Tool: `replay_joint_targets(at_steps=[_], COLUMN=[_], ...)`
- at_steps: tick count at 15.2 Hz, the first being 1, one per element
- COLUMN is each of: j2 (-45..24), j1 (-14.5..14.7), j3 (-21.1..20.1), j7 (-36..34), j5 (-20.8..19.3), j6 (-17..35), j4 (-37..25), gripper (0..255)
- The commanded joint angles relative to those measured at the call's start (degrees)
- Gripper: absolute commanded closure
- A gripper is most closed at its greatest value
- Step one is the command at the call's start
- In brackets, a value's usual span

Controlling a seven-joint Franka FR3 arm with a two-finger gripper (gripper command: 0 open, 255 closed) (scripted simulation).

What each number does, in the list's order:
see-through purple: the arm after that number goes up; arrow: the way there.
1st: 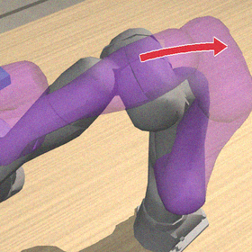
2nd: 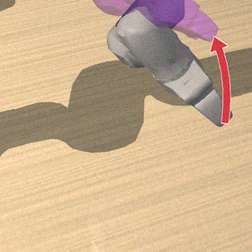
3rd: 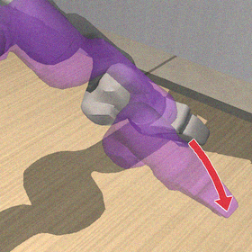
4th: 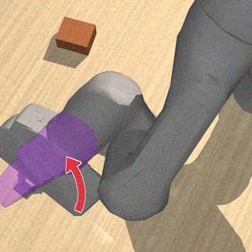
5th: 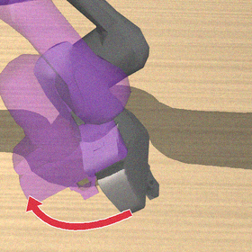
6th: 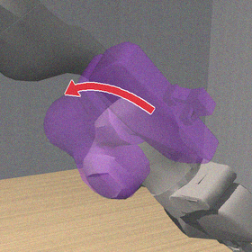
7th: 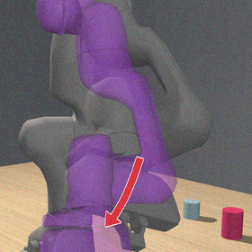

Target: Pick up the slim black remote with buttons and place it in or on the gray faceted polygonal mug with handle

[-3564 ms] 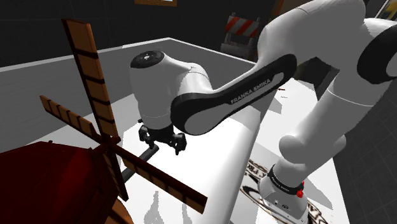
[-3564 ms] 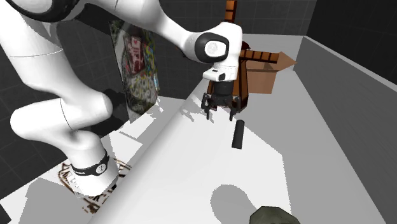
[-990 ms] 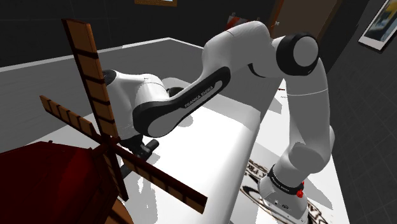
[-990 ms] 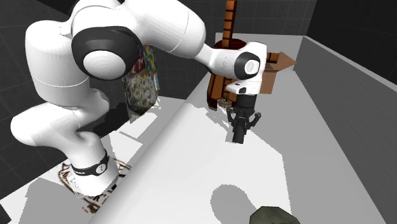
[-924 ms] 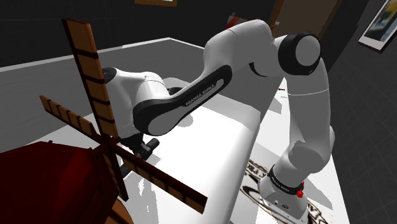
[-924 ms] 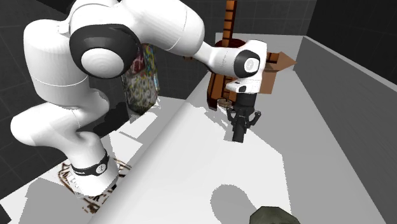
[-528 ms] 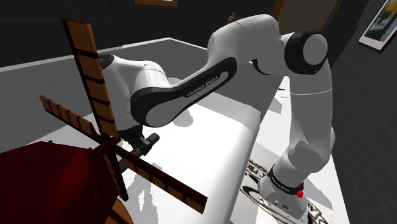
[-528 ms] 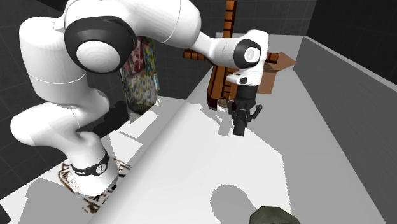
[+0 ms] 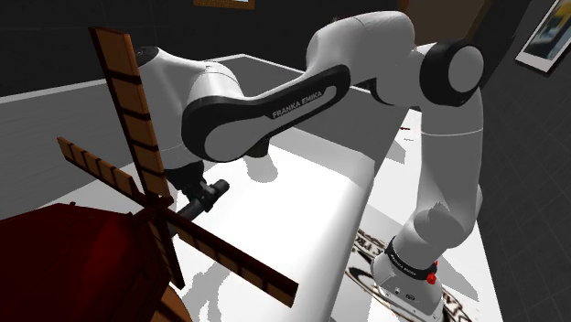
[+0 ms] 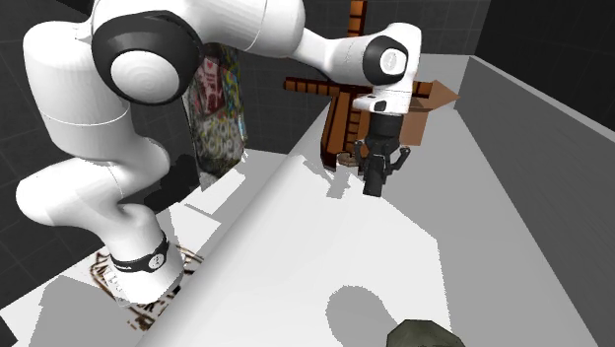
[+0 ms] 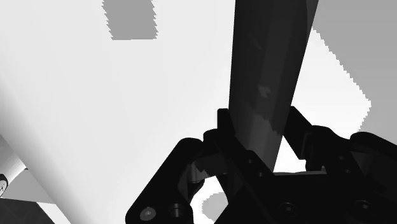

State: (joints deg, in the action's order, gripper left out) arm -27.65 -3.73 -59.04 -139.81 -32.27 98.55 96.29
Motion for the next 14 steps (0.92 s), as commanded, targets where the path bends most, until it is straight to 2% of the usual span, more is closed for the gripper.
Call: replay_joint_targets(at_steps=[1,12,14], j2=[0.47,2.38,4.07], j1=[-0.07,0.43,-3.25], j3=[-0.3,-1.45,-1.8], j7=[0.49,2.83,5.48], j5=[0.48,2.47,3.25], j6=[-1.14,-8.05,-6.63], j4=[-0.94,-7.3,-5.21], gripper=[255,255,255])
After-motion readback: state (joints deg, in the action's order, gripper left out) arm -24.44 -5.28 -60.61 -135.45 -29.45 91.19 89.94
